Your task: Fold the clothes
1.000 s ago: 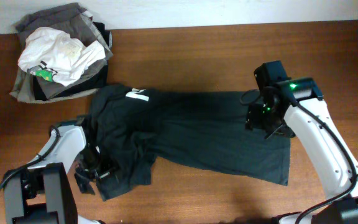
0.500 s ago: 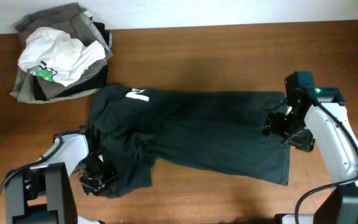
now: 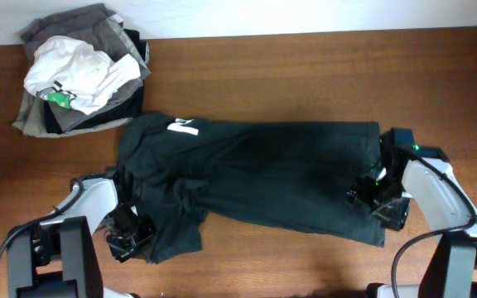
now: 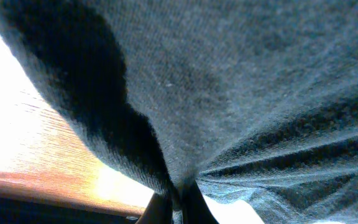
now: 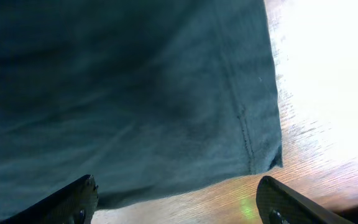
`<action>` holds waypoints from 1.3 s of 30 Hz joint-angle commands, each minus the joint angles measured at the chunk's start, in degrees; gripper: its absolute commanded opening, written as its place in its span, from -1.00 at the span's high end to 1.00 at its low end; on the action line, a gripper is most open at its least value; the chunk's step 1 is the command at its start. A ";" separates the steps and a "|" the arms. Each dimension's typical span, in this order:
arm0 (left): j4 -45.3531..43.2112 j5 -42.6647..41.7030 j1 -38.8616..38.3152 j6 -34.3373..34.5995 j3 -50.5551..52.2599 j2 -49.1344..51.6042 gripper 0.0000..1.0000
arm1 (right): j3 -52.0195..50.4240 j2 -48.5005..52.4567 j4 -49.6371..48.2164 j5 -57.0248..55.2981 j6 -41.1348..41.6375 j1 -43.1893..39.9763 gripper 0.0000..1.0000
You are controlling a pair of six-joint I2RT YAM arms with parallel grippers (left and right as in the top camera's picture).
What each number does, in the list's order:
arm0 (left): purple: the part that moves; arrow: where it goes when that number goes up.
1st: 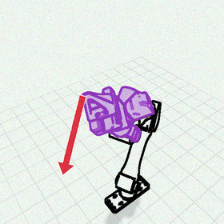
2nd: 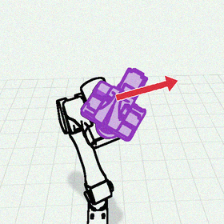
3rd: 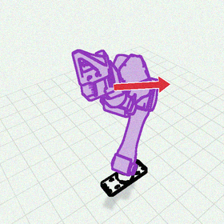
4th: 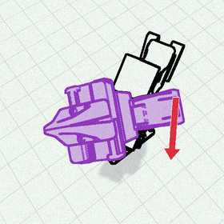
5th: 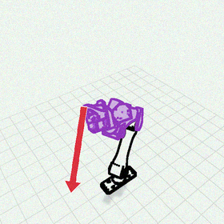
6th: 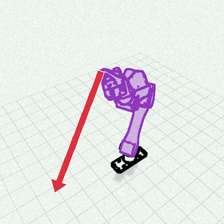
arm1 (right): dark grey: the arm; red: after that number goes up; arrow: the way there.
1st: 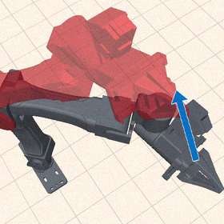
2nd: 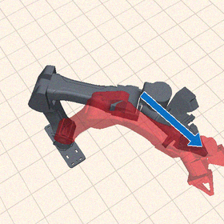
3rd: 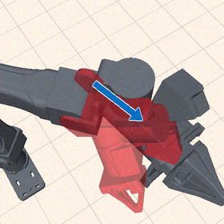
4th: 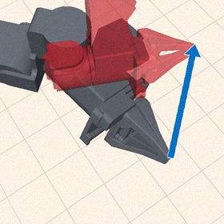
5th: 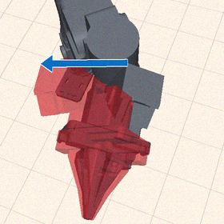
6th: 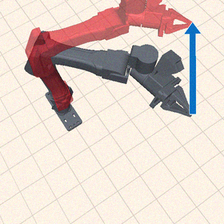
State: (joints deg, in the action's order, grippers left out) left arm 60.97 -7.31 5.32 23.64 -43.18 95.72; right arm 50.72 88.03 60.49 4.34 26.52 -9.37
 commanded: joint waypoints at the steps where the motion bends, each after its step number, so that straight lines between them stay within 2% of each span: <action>1: -0.76 0.90 0.09 0.31 1.09 0.44 0.99 | -4.87 -0.52 -1.33 4.04 1.46 -2.43 -0.68; 5: -0.98 0.68 0.09 0.31 1.09 0.44 0.99 | -8.24 -0.52 -4.26 3.89 7.43 -2.45 -0.56; 11: -0.98 0.68 0.09 0.31 1.09 0.44 0.99 | -13.07 -0.52 -10.71 4.09 16.81 -2.45 -0.56; 16: -1.03 0.66 0.09 0.33 1.09 0.44 0.99 | -15.47 -0.52 -15.37 4.11 18.14 -2.45 -0.58; 19: -1.03 0.66 0.09 0.31 1.09 0.44 0.99 | -15.47 -0.52 -15.72 4.13 18.12 -2.45 -0.53; 21: -1.01 0.66 0.09 0.31 1.09 0.44 0.99 | -15.47 -0.52 -15.34 4.04 18.05 -2.45 -0.36; 23: -0.98 0.68 0.09 0.31 1.09 0.44 0.99 | -15.45 -0.52 -15.63 4.04 17.94 -2.45 -0.08; 25: -0.74 0.68 0.09 -0.13 1.07 0.42 0.99 | -15.15 -0.55 -16.00 4.04 17.94 -2.45 0.34; 27: -0.04 0.68 0.09 -0.13 0.72 0.17 0.99 | -14.43 -0.59 -15.85 4.04 17.94 -2.45 0.64; 30: 2.27 0.68 0.09 -1.36 -1.18 -1.55 0.99 | -12.20 -0.59 -13.60 2.45 17.94 -2.45 0.92; 35: 4.59 0.66 -1.16 -1.38 -4.20 -9.97 0.99 | -5.95 -1.57 -7.04 -3.91 17.88 -2.45 0.92; 39: 2.97 0.20 -3.58 -1.14 -8.07 -16.00 0.99 | -1.66 -2.19 -6.67 -3.93 15.26 -2.38 0.92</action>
State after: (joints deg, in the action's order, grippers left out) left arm 65.14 -6.92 3.40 23.18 -47.18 84.42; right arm 45.19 86.74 53.80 3.70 43.46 -11.60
